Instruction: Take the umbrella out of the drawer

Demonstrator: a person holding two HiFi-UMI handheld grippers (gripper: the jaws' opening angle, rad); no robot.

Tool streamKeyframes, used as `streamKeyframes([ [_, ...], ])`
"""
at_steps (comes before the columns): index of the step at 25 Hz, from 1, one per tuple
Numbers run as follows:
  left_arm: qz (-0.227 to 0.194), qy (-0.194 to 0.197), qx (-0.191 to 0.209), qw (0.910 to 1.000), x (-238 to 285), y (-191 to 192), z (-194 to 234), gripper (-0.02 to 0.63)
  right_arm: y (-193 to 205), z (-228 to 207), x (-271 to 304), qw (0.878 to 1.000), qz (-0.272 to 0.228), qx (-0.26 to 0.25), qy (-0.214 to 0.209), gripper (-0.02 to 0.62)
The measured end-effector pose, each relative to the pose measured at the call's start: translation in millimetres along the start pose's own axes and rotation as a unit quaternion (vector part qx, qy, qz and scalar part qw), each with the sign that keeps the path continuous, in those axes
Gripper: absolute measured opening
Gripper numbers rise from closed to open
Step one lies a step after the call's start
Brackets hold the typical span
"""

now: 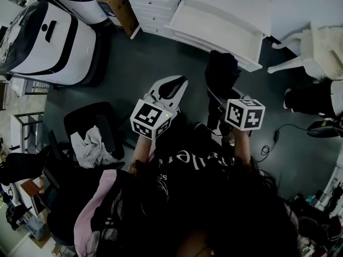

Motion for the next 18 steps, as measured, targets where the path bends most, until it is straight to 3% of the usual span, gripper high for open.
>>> streamKeyframes([
  [18,0.012,-0.008,0.001,0.9999,12,15,-97,0.026,39,-43,-85,1.000,-0.002,0.013,-0.015,0.276],
])
Point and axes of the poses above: the fingertips, and each gripper's own axes: x forward along the fingers, z to its left, y out of its underside, the point moved 3 cm from there along -x, backward along the fingers, and after that the axes turned 12 degrees about -z, right-handed, at the moved point
